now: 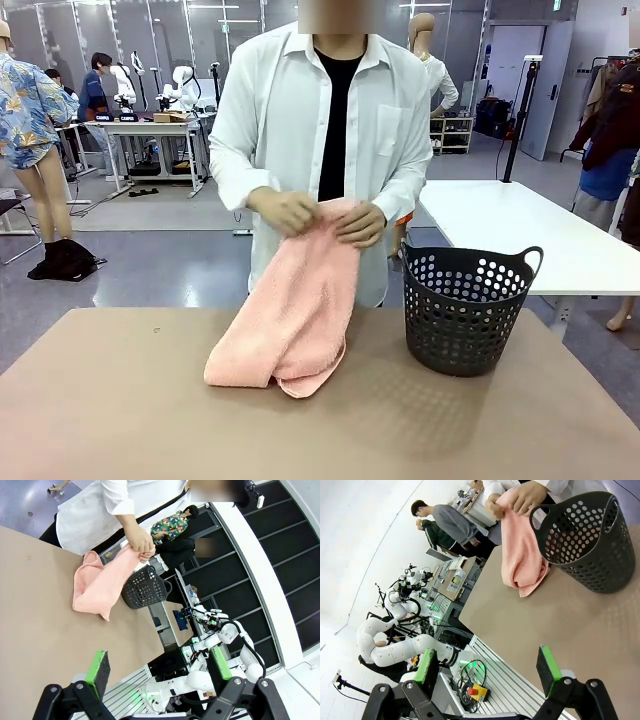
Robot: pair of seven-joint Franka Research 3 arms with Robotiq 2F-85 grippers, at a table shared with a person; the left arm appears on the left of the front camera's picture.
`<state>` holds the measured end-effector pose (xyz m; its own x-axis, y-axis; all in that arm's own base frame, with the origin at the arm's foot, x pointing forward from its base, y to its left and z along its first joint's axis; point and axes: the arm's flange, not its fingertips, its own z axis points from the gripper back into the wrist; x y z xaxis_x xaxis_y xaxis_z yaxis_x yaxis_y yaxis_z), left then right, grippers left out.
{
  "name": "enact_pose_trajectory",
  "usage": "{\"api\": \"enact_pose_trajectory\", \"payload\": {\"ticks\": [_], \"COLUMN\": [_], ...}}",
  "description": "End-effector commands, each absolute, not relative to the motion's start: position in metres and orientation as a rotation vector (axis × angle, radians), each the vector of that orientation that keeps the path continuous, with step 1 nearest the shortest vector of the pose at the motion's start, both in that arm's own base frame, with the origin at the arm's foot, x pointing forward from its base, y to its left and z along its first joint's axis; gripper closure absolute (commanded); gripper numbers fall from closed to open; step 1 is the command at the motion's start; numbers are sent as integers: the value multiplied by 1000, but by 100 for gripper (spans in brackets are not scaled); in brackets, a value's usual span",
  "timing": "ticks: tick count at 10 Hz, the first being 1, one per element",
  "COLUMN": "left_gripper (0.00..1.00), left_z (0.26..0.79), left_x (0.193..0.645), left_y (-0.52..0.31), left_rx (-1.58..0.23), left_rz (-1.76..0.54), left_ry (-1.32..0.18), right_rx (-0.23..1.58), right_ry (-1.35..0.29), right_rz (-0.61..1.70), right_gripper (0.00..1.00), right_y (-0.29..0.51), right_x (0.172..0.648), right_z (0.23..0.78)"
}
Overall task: Fold the towel.
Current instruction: Grab the top end of the 100 cm Hotel Towel extended by the human.
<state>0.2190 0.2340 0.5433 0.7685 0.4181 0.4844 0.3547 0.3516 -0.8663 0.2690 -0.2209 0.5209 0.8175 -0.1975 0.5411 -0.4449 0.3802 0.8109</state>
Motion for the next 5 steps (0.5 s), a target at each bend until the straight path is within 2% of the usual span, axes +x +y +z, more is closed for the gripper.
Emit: {"api": "enact_pose_trajectory", "payload": {"ticks": [1, 5], "left_gripper": [0, 0], "left_z": [545, 545], "left_x": [221, 221], "left_y": [236, 236], "left_rx": [-1255, -1255], "left_rz": [23, 23], "left_ry": [-764, -764], "right_rx": [1193, 1193], "right_ry": [-649, -649], "right_rz": [188, 188], "right_gripper": [0, 0], "right_y": [-222, -222], "right_x": [270, 270], "right_z": [522, 522]}}
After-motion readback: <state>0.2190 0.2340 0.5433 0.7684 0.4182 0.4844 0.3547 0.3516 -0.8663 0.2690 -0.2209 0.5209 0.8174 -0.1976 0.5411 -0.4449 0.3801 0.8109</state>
